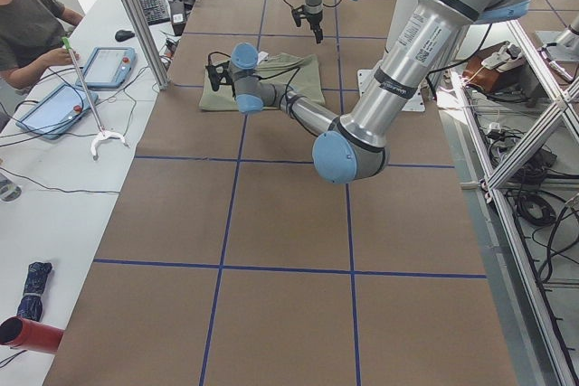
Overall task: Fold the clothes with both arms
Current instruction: 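Slide the right gripper along the shirt side toward the corner nearest the robot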
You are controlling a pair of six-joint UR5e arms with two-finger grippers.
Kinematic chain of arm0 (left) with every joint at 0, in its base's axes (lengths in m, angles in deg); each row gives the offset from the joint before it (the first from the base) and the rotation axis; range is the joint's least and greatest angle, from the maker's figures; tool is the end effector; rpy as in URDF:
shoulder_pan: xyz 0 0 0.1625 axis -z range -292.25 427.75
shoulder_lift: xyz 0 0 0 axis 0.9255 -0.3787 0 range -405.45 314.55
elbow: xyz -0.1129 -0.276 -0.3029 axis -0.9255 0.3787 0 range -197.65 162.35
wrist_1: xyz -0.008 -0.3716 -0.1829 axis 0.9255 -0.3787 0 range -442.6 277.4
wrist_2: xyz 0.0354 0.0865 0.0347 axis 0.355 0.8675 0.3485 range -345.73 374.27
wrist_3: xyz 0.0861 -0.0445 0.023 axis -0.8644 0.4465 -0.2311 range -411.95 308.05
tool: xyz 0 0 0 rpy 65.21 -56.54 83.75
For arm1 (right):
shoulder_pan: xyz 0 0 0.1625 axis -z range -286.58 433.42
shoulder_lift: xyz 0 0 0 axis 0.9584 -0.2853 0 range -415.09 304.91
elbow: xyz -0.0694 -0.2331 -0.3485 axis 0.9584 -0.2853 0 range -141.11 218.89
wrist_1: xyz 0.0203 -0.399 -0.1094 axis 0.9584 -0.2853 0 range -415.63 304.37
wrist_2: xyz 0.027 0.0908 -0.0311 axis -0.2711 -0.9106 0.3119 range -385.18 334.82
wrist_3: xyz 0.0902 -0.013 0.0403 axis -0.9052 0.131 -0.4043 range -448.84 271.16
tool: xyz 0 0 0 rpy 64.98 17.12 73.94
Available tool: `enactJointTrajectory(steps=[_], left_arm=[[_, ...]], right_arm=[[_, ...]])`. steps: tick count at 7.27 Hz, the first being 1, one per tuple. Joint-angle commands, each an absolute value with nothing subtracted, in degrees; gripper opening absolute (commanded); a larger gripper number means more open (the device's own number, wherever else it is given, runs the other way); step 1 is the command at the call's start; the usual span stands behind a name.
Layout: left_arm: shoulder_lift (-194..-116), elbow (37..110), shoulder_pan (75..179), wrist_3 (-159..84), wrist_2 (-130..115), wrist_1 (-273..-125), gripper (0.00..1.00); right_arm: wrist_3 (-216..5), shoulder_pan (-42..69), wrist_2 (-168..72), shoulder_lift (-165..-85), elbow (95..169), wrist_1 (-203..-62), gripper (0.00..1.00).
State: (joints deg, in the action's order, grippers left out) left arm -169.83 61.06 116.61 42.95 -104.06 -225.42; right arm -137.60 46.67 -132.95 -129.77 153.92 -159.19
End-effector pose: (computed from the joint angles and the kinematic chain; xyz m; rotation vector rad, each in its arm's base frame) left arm 0.4023 -0.5914 0.2841 0.0967 1.3665 -0.4620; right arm -0.4386 -0.3363 0.3582 0.0070 -0.5570 -0.3187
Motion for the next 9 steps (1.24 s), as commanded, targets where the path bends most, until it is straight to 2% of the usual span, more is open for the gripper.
enactJointTrajectory(steps=[1,2,3,6,8,9], left_arm=[[-169.8,61.3,116.6,43.0,-104.0,-225.4,0.71],[-169.7,61.3,116.6,43.0,-104.0,-225.4,0.71],[-169.5,61.3,116.6,43.0,-104.0,-225.4,0.71],[-168.7,61.3,116.6,42.9,-104.6,-225.5,0.71],[-168.7,61.3,116.6,42.9,-104.5,-225.5,0.71],[-168.7,61.3,116.6,42.9,-104.5,-225.5,0.71]], right_arm=[[-140.6,46.7,-132.7,-118.3,146.0,-158.5,1.0],[-143.0,46.7,-132.7,-113.8,142.6,-158.2,1.0],[-143.5,46.8,-132.7,-113.8,141.8,-155.6,0.99],[-143.2,47.3,-133.8,-113.9,137.5,-149.4,0.8],[-143.2,47.1,-135.7,-116.3,138.5,-149.2,0.52],[-143.1,46.7,-136.1,-116.6,139.7,-149.3,0.14]])
